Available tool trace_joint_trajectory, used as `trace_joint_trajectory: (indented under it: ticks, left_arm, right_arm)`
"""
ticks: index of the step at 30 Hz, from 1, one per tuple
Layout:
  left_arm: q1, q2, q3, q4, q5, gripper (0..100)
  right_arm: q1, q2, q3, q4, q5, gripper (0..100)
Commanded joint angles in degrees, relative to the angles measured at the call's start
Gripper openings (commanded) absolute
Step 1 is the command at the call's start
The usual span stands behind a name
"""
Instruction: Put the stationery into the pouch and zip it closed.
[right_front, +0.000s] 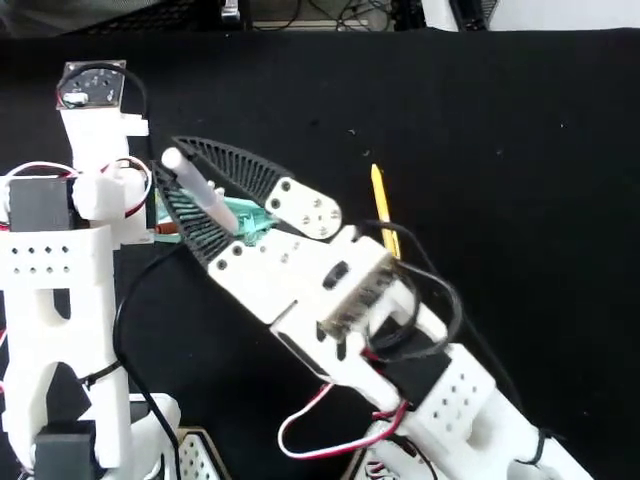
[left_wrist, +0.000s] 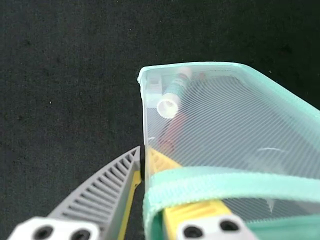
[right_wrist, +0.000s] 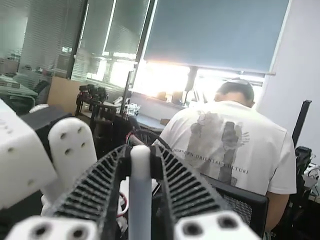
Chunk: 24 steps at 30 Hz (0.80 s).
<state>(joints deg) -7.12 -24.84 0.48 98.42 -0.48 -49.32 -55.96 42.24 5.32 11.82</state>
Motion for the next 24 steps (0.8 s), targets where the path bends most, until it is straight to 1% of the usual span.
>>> trace_joint_trajectory:
  ticks: [1, 7, 14, 19, 21, 24]
  left_arm:
    - [0.22, 0.18, 0.13, -0.62, 0.0, 3]
    - [0.22, 0.18, 0.13, -0.62, 0.0, 3]
    - [0.22, 0.18, 0.13, -0.62, 0.0, 3]
    - [0.22, 0.18, 0.13, -0.7, 0.0, 3]
    - [0.22, 0.18, 0.13, -0.7, 0.0, 3]
    - [0.22, 0.18, 0.13, -0.7, 0.0, 3]
  right_arm:
    - [-0.18, -2.15, 2.77, 0.09, -0.26, 1.2]
    - [-0.18, -13.32, 14.2, 1.23, 0.09, 1.2]
    - [-0.26, -27.91, 22.55, 13.71, 0.18, 1.2]
    - [-0.44, -29.41, 22.2, 22.59, 0.18, 2.1]
    - [-0.44, -28.26, 19.91, 25.76, 0.18, 8.0]
    - [-0.53, -22.81, 13.23, 32.26, 0.18, 21.9]
